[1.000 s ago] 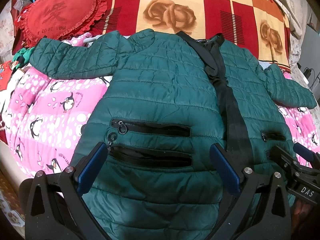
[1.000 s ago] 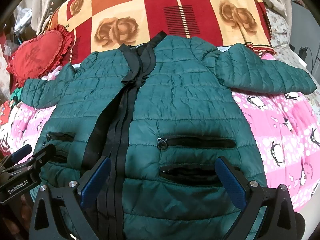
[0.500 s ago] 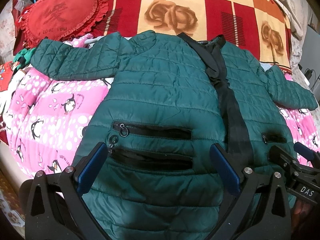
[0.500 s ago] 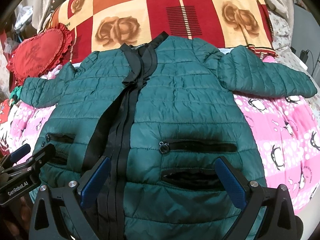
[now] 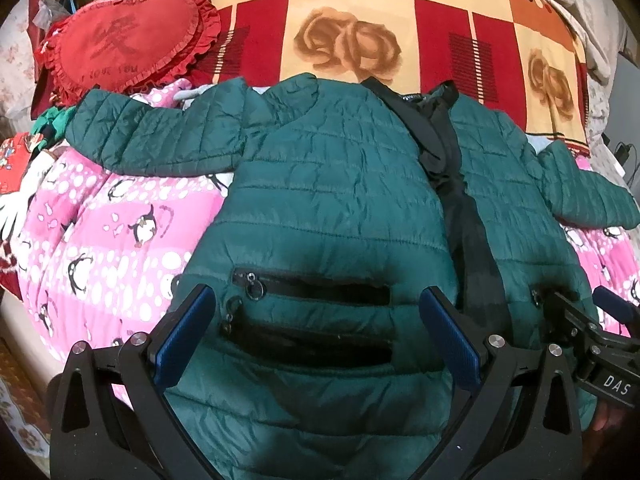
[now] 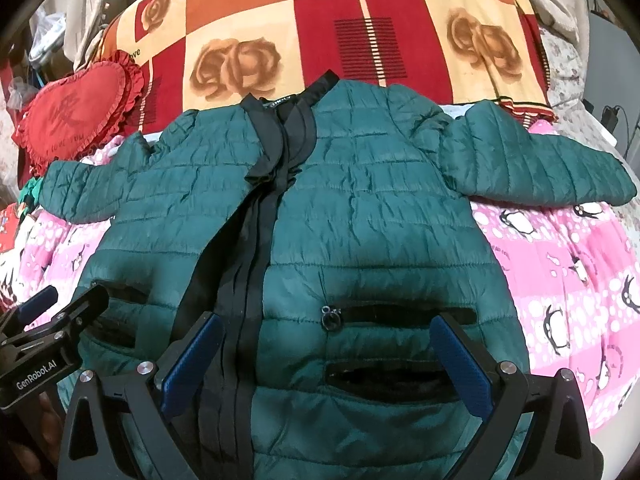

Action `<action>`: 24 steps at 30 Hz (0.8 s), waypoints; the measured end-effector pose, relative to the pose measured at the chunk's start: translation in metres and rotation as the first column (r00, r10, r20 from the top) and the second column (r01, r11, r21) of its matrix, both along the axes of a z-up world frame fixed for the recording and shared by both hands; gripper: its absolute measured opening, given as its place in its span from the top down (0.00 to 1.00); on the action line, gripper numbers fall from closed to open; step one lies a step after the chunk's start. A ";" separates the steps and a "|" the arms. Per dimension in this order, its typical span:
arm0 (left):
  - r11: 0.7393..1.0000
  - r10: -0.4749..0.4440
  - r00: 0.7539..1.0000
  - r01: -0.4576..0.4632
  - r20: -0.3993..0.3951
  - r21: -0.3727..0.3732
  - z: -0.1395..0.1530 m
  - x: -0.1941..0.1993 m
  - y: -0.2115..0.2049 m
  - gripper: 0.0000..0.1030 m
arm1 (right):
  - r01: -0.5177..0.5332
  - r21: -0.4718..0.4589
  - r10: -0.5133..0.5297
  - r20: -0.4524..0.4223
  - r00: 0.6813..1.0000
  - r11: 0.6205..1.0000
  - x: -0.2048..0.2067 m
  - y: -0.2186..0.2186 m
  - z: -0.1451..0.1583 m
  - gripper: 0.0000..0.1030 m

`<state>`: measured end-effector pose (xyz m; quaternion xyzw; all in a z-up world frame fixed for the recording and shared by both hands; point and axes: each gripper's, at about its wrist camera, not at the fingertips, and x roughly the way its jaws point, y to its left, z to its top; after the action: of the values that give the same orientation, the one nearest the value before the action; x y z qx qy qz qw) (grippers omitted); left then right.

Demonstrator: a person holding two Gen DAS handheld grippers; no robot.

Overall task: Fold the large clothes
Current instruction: 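Move the left gripper toward the jacket sleeve nearest it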

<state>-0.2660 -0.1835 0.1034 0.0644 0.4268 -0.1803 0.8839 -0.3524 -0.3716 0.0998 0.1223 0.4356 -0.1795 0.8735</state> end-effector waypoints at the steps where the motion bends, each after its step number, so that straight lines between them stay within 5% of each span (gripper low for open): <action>1: 1.000 0.001 1.000 -0.001 0.003 0.000 0.001 0.001 0.000 0.01 | 0.001 -0.001 -0.001 0.000 1.000 1.000 0.001 0.000 0.000 0.00; 24: 0.999 0.038 0.999 -0.039 0.036 0.017 0.009 0.036 -0.010 0.01 | -0.011 0.020 0.011 0.014 1.000 1.000 0.038 -0.008 -0.004 0.00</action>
<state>-0.2304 -0.1939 0.1125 0.0670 0.4137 -0.1582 0.8941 -0.3144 -0.3791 0.0963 0.1302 0.4321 -0.1695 0.8761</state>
